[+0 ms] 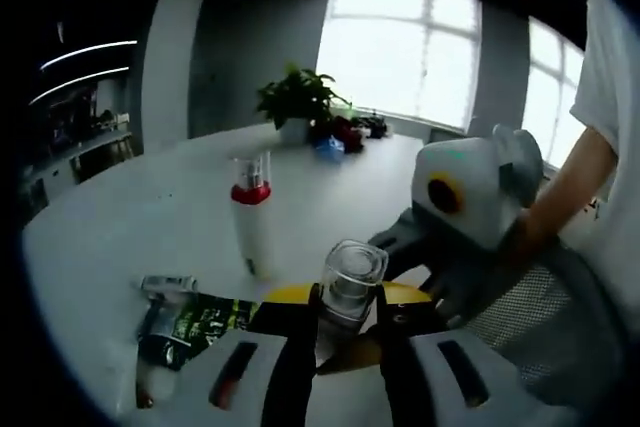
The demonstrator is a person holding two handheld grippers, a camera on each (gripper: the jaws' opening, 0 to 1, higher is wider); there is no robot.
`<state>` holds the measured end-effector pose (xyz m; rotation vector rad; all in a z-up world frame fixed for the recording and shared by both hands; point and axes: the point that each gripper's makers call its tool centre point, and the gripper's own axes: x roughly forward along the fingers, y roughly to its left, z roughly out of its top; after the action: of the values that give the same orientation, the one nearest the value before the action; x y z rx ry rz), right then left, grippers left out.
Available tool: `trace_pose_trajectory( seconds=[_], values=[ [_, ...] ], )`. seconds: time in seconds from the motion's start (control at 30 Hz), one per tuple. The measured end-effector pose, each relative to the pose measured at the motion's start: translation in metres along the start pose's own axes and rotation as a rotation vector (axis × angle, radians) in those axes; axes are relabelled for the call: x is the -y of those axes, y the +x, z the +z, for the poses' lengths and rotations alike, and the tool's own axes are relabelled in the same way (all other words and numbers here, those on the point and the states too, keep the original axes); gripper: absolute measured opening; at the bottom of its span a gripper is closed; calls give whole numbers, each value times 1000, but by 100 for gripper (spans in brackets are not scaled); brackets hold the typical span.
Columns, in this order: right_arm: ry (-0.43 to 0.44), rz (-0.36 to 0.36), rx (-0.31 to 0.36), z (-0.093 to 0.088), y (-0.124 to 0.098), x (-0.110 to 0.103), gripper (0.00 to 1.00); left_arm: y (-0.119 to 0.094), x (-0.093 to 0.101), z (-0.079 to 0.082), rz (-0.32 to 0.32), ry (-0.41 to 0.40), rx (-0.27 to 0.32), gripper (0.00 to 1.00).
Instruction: Arrange the skincare products in the storage area until every visible bottle or jar stands upright without overlapping.
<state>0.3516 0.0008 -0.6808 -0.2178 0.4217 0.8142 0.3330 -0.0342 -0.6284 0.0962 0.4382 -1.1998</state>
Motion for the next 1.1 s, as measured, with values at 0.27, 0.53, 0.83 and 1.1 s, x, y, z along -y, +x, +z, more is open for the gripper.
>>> trace_pose_trajectory(
  seconds=[0.27,0.53,0.83,1.1],
  values=[
    [-4,49,-15,-16,1,13,25,19,-7,-6,33,10,-19,19],
    [-25,44,-47,-30,-2,26,26,34,-10,-11,39,18,-27,18],
    [-25,25,-25,-32,-2,35,26,43,-12,-9,40,32,-18,18],
    [-11,-12,-39,-37,-9,42,28,50,-11,-18,51,122,-80,16]
  ],
)
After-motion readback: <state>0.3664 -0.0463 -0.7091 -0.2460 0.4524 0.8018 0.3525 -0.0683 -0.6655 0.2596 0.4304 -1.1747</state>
